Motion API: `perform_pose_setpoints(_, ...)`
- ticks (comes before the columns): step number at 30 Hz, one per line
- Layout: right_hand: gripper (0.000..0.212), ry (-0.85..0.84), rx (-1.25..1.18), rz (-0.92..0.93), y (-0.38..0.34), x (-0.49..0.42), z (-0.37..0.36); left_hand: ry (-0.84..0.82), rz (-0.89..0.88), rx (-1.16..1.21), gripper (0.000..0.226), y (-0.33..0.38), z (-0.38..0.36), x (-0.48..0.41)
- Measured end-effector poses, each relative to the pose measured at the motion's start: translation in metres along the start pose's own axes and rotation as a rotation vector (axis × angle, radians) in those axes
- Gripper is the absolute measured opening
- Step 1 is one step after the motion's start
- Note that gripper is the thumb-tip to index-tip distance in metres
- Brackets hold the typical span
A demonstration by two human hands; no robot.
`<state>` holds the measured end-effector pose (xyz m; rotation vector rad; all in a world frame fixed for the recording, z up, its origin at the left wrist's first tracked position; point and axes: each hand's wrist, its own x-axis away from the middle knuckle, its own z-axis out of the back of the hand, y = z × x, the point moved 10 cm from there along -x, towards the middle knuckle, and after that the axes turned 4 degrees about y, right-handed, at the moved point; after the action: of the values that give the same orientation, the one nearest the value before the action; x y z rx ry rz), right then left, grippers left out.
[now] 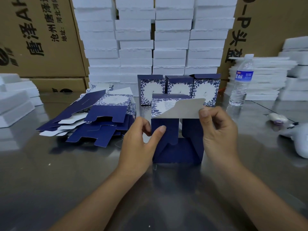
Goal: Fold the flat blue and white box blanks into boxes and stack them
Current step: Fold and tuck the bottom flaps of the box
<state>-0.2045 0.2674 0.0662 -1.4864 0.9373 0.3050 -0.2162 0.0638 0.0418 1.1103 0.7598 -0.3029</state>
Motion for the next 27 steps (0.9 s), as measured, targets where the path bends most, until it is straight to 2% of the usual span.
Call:
perform_pose_setpoints(8,0.02,-0.052,-0.011,0.062,-0.015,0.003,-0.007,0.063,-0.066,-0.134,0.044,0.009,0.01,-0.001)
perform_pose_setpoints(13,0.039,-0.06,0.101,0.081,-0.017,0.004,-0.009,0.092,-0.144,-0.319,0.042,0.021,0.02,-0.003)
perform_pose_setpoints(19,0.03,-0.08,0.19,0.172,-0.026,0.007,-0.017,0.098,-0.141,-0.324,0.046,0.018,0.022,-0.006)
perform_pose_setpoints(22,0.029,-0.127,0.301,0.257,-0.028,0.012,-0.021,0.085,-0.093,-0.304,0.037,0.009,0.021,-0.006)
perform_pose_setpoints(24,0.033,-0.181,0.413,0.305,-0.026,0.016,-0.025,0.066,-0.042,-0.291,0.033,0.0,0.021,-0.008)
perform_pose_setpoints(27,0.038,-0.182,0.439,0.287,-0.023,0.016,-0.023,-0.018,-0.025,-0.346,0.041,-0.008,0.012,-0.006)
